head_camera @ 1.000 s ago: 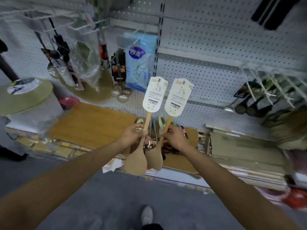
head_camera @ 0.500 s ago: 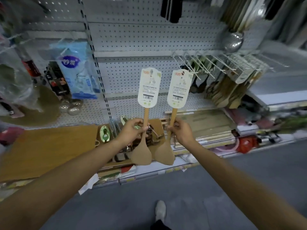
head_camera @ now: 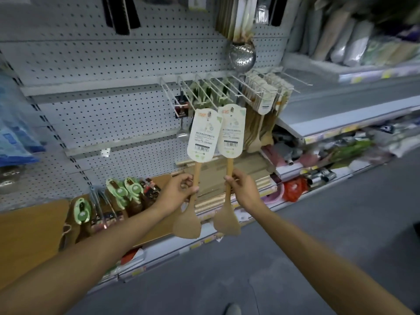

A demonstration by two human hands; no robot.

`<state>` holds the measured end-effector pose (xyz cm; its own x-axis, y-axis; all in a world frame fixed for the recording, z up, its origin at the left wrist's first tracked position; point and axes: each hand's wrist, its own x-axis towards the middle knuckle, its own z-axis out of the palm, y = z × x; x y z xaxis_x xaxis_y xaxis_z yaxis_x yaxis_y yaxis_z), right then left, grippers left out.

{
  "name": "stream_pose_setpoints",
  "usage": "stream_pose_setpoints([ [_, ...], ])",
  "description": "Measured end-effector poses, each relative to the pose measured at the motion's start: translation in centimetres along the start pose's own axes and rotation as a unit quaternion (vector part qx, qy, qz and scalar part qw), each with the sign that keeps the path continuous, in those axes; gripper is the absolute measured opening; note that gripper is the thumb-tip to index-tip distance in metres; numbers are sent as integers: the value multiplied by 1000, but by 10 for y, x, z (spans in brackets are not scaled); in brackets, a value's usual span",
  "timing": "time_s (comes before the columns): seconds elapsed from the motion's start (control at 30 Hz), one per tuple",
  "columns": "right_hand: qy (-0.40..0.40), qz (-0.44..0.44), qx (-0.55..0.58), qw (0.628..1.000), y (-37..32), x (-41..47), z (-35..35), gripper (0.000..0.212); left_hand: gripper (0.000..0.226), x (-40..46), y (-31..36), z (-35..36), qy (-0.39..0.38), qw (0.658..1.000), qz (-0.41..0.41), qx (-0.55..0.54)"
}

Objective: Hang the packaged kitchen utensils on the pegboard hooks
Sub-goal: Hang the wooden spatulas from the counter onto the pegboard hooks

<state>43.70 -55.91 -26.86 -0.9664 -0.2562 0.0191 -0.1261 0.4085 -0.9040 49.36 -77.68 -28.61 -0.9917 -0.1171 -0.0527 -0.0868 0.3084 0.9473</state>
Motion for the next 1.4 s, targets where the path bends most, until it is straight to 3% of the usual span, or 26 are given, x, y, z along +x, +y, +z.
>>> stream_pose_setpoints([
  [0.27,15,5,21,1000,58,43,-131,10,7,75,37,123,-19,999,20,16],
  [0.5,37,27,28,999,102,79,-198,16,8,122,62,188,-46,996,47,57],
  [1.13,89,96,53,990,178,245,-271,29,19,299,66,266,-110,993,30,9],
  [1.4,74,117,71,988,191,308,-291,33,9,347,70,275,-108,993,45,28],
])
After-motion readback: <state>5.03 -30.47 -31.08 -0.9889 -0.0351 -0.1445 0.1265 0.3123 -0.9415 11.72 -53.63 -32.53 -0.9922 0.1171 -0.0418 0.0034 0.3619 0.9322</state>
